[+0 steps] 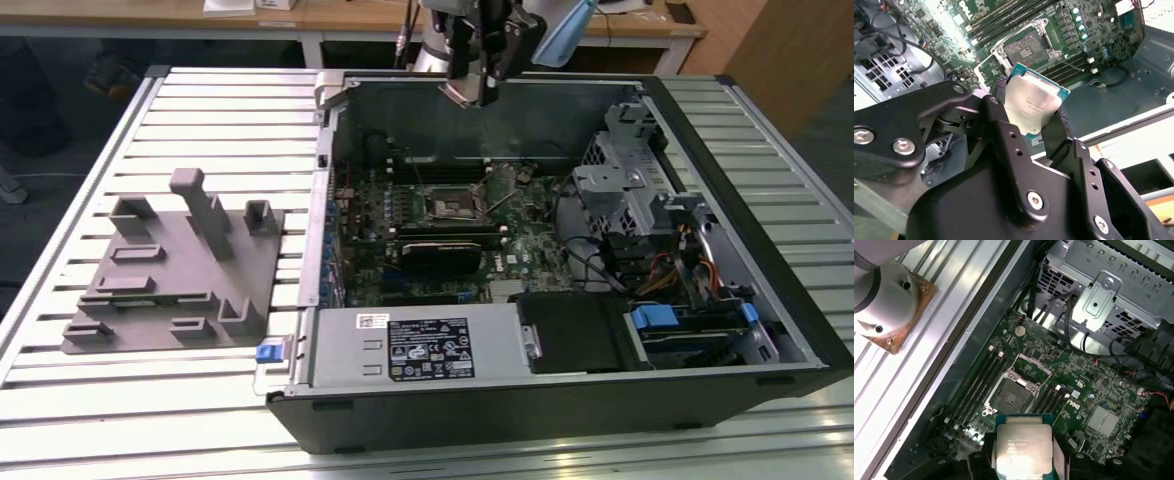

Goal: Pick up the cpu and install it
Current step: 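Place the cpu into insertion slot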

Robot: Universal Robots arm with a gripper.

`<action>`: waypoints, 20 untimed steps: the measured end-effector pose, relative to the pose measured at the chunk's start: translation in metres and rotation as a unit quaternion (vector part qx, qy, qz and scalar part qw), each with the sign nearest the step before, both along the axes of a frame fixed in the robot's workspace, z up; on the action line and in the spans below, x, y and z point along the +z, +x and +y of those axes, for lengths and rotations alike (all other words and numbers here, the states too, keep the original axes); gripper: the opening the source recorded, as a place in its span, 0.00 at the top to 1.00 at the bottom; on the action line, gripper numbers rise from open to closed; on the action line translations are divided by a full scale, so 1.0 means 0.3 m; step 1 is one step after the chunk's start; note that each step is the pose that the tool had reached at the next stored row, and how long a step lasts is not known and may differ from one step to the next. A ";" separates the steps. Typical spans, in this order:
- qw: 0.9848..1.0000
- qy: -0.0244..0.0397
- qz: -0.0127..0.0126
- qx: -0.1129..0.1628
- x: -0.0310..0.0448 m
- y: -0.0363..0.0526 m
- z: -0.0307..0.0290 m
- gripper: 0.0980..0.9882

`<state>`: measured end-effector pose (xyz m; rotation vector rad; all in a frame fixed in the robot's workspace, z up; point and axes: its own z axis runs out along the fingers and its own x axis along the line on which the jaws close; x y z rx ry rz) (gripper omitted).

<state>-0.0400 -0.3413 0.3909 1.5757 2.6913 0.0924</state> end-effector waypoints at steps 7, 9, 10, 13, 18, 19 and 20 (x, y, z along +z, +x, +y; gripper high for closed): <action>1.000 0.001 0.000 -0.028 -0.017 0.000 0.010 0.51; 1.000 0.004 0.000 -0.028 -0.025 0.000 0.013 0.51; 1.000 0.004 0.000 -0.030 -0.031 0.000 0.016 0.51; 0.999 0.004 0.000 -0.050 -0.049 0.000 0.017 0.51; 0.995 0.004 0.000 -0.096 -0.073 0.000 0.017 0.51; 0.995 0.004 0.000 -0.105 -0.078 0.000 0.017 0.51; 0.994 0.004 0.000 -0.113 -0.083 0.000 0.017 0.51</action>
